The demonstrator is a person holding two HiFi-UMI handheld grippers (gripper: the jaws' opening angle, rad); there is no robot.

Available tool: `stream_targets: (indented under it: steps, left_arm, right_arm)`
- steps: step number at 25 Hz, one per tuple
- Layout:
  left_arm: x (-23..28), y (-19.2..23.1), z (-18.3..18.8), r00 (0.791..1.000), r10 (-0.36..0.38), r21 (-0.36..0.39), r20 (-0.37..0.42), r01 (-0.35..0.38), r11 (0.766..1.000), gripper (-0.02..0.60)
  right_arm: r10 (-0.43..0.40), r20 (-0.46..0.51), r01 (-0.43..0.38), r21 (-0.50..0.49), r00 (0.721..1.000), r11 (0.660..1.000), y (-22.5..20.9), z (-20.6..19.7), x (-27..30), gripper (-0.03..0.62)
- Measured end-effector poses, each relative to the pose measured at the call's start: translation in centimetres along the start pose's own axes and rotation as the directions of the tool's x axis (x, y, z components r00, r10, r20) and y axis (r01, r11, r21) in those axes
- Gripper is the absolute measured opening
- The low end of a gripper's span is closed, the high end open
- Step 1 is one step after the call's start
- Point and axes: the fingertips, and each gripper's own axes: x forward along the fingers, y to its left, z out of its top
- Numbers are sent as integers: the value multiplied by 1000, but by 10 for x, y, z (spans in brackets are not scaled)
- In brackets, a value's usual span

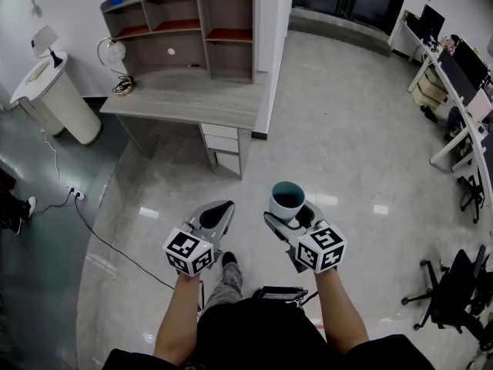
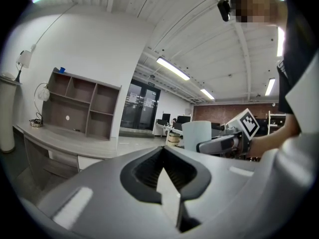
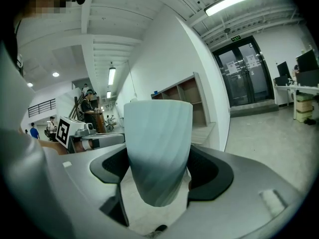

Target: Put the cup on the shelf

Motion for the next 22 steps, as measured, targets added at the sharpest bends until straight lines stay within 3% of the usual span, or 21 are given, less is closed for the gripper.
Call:
stream_targets:
  steps: [13, 22]
  left_arm:
    - [49, 142, 41, 999, -49, -8, 4, 49, 999, 0]
    - [68, 190, 40, 996, -84, -38, -7, 84, 996, 0]
  right_arm:
    - [-52, 24, 51, 22, 998, 998, -26, 62, 138, 365]
    - [-67, -1, 67, 22, 998, 997, -33, 72, 194, 365]
